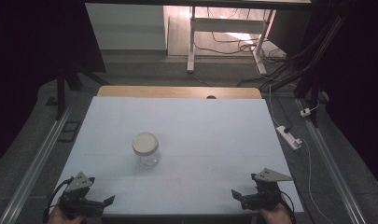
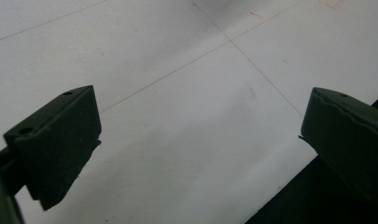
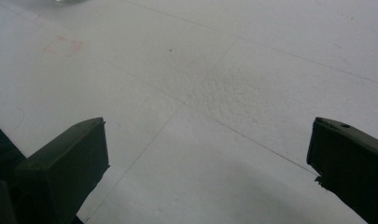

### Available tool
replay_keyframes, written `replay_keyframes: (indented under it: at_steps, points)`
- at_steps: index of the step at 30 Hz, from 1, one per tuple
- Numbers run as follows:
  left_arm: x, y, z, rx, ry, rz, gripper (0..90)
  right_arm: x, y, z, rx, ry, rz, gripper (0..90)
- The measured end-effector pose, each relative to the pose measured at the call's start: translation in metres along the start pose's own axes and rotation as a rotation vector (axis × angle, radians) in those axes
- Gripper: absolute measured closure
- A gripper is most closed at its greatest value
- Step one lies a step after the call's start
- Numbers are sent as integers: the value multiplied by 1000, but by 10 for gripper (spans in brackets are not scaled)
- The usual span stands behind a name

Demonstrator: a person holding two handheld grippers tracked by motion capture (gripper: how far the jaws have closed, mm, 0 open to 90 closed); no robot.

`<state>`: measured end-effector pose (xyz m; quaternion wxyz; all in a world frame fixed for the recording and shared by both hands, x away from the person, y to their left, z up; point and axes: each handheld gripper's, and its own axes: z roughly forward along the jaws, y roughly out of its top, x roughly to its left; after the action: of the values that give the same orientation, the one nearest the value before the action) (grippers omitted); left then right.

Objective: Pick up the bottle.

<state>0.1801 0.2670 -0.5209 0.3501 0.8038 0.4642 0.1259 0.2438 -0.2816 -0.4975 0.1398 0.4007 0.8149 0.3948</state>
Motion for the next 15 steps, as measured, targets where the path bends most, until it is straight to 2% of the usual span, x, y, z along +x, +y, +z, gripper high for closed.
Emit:
replay_keyframes:
  at_steps: [5, 15]
  points:
    - [1, 0, 0, 0, -10, -10, 0, 0, 0, 0, 3, 4, -3, 0]
    - [1, 2, -2, -19, -17, -4, 0, 0, 0, 1, 5, 6, -5, 0]
